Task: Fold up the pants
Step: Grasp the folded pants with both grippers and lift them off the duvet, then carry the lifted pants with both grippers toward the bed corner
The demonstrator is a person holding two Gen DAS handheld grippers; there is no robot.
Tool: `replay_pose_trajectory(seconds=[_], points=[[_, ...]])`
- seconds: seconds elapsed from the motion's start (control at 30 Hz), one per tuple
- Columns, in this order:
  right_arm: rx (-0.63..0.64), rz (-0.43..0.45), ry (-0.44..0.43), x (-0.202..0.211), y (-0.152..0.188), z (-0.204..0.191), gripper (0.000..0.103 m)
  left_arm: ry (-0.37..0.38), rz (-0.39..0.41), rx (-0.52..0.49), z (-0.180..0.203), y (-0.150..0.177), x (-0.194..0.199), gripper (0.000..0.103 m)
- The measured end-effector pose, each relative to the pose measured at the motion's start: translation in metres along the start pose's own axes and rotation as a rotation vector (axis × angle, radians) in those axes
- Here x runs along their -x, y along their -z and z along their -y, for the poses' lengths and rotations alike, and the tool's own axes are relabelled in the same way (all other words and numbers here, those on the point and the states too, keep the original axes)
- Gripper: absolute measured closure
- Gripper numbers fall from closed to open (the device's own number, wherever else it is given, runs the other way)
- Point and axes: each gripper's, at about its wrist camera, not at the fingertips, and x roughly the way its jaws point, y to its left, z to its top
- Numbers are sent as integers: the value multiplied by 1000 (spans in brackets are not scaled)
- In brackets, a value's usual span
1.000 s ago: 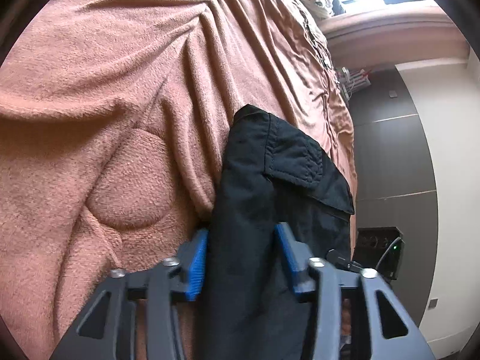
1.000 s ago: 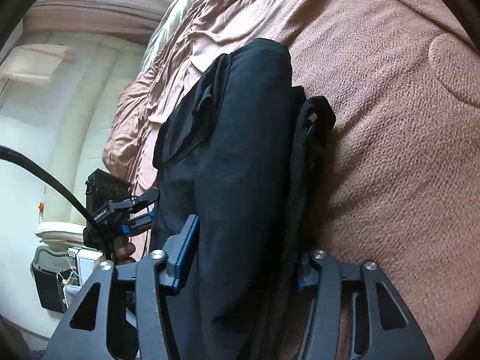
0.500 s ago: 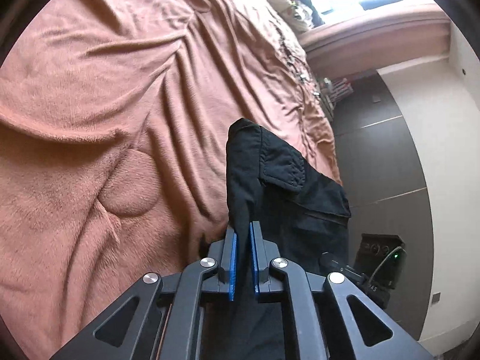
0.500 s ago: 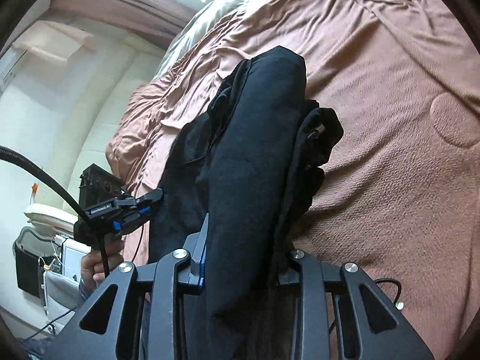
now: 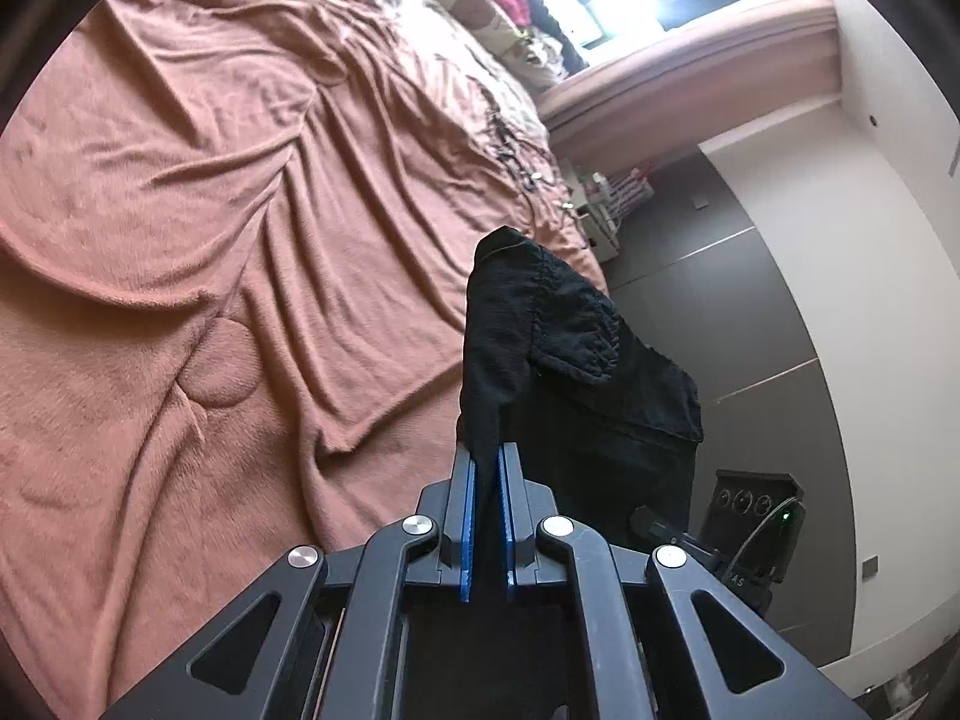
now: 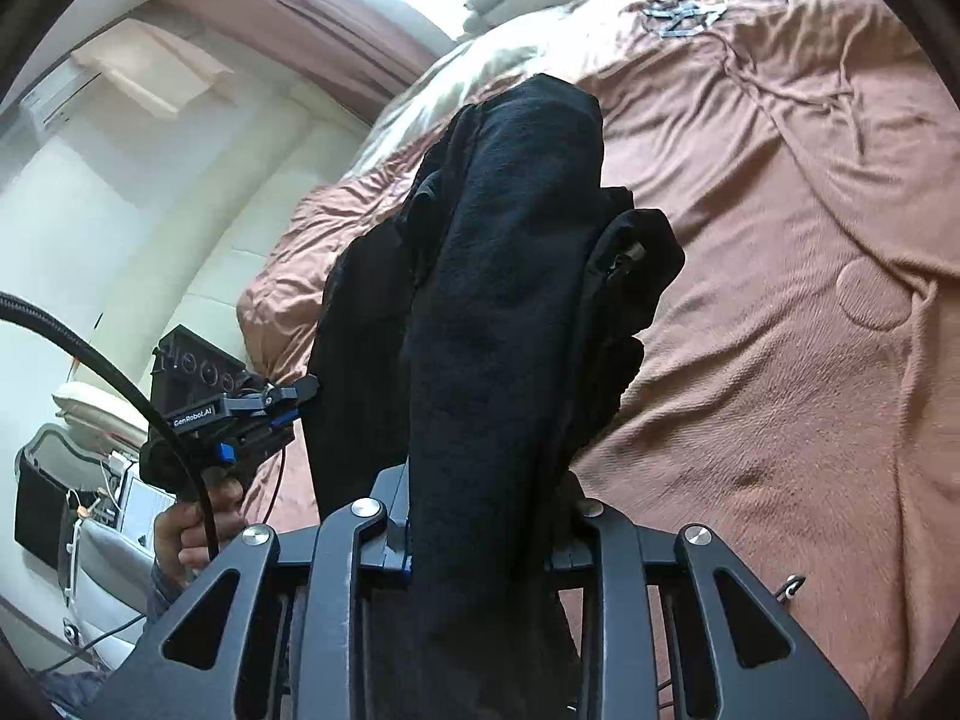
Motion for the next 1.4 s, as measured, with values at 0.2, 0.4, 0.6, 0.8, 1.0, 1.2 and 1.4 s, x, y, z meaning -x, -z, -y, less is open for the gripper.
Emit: replay_pose_trajectory(seconds=[0.2,0.4,0.6,0.8,1.0,1.2,1.4], points=[[41,47,5,29,12,-11,79,16,27,-32,25,11,15,96],[80,81,25,57,14,-18,79,42,45,-67,50,20,24,97],[122,110,51,87,13,-27,79,54,50,-108,78,29,27,97],[174,148,82,125,13,-37,79,78,54,-157,114,41,29,97],[207,180,100,167,19,-41,79,109,57,-207,153,53,29,96],[201,206,109,209,26,-30,79,149,35,-257,191,68,16,97],[217,224,171,253,35,-27,79,197,-6,-305,231,88,-6,96]])
